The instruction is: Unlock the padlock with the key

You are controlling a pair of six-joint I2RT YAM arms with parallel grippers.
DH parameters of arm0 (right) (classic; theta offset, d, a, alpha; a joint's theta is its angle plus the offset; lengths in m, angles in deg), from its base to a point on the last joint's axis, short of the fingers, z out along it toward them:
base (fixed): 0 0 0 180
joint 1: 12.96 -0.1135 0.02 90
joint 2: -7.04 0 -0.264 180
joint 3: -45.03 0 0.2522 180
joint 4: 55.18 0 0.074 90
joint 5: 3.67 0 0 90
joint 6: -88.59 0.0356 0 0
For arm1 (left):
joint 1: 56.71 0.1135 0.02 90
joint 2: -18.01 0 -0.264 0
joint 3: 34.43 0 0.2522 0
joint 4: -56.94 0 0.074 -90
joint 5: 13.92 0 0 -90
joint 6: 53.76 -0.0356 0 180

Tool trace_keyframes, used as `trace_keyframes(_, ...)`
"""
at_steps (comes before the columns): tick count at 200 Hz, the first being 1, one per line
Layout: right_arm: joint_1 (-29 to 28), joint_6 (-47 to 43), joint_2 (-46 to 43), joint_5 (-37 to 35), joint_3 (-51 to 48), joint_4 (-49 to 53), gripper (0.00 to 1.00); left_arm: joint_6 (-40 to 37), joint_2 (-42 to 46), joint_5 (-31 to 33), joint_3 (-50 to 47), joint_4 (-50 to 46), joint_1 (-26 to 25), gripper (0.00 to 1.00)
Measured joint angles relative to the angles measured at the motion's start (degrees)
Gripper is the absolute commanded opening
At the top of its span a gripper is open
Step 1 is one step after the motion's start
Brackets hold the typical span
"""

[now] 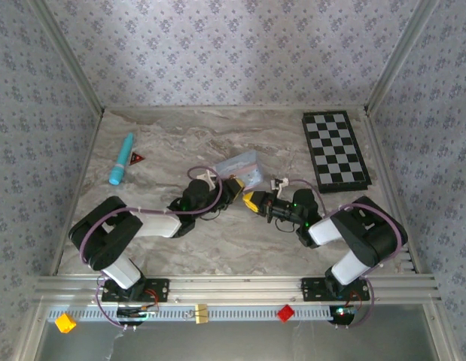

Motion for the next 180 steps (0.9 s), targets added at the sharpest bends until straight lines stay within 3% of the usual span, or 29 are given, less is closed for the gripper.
trace_keyframes(180, 2.1, -0.2, 1.8, 1.4, -2.7, -3.5, 0.00, -1.6, 0.0, -0.9, 0.0, -1.4, -1.0, 0.00)
